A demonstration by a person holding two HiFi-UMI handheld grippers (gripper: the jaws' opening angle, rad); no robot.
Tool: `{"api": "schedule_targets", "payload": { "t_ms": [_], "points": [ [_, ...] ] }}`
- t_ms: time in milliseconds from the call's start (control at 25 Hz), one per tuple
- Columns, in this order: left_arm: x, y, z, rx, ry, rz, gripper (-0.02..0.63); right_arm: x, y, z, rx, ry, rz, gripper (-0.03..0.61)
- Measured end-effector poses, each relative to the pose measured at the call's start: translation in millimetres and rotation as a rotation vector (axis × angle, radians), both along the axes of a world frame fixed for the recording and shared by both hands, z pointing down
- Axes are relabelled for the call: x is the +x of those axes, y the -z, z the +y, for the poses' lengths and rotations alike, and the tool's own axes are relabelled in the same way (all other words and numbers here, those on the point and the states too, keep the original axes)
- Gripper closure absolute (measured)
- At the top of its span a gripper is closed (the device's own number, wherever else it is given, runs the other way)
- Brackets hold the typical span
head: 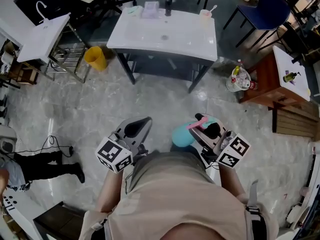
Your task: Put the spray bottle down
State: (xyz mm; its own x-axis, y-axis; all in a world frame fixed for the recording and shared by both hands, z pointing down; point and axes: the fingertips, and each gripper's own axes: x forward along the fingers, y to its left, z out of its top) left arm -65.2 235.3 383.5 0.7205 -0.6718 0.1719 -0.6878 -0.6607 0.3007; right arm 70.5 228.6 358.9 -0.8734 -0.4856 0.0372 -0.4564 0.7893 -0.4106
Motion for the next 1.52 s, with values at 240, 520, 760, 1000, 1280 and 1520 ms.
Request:
{"api": "schedule_targets", "payload": {
  "t_ms": [240,520,760,1000,1280,1520],
  "points": [
    [25,5,-37,0.001,-0.014,-0.023,0.606,24,-5,-34,-0.028,-0.01,-0.024,0.387],
    [46,1,-68,-0.028,0.014,-0.04,0.606,44,-7,-72,-0.042,0.022,-0.029,0.387],
    [66,-2,-93,-0.045,0.042,-0.062,0.606,62,-11,-103,-0.052,0.061,-0.039,0.387],
    [93,-7,-114,-0.05,0.052,-0.096,0.606,85,-16,-129,-0.05,0.085,-0.053,0.387],
    [116,-8,-133,-0.045,0.042,-0.141,0.606,108,-20,-148,-0.047,0.081,-0.074,0.387],
    [116,-6,-139,-0.029,0.05,-0.167,0.606,108,-20,-157,-0.034,0.088,-0.076,0.387]
  ]
}}
